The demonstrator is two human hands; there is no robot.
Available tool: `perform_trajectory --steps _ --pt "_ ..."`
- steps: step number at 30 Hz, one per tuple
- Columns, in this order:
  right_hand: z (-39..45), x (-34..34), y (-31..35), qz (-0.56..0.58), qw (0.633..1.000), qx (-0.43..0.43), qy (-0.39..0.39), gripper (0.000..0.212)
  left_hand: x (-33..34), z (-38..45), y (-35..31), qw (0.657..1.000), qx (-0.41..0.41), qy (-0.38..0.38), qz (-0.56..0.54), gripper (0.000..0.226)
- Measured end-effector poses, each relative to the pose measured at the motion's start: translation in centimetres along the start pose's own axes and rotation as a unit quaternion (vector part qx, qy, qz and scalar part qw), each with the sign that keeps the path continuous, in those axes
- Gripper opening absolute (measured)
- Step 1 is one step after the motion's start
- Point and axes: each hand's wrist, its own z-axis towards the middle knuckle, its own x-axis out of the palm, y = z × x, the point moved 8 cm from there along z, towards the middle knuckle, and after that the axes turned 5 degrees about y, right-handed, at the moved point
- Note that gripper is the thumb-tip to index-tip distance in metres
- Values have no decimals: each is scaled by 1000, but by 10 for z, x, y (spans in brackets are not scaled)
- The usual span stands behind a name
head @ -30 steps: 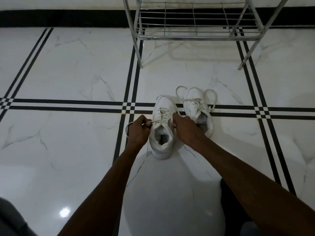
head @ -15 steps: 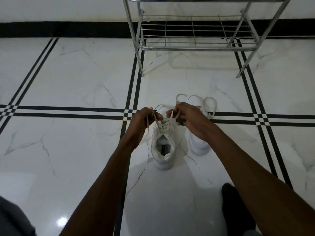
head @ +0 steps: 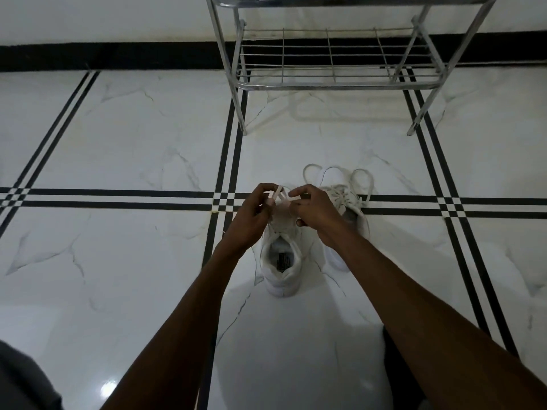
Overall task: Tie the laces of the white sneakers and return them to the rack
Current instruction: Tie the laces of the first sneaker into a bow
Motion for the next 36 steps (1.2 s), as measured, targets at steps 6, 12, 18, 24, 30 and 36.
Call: perform_trajectory --steps 6,12,18,24,30,36 --pt "1 17 4 3 993 -41 107 18 -2 1 -3 992 28 -11 121 31" --pt "5 10 -2 52 998 -43 17 21 -2 2 9 999 -33 -11 39 34" --pt "-5 15 9 -19 988 -65 139 22 -11 -5 31 988 -118 -41 -95 46" --pt "-4 6 34 -357 920 -150 61 12 -8 -3 36 978 -140 -41 -146 49" --pt "-11 6 39 -309 919 -234 -78 6 -6 -5 31 981 -122 -21 -150 44" --pt "-7 -8 18 -113 976 -171 -73 7 3 -2 14 996 -84 20 -31 36"
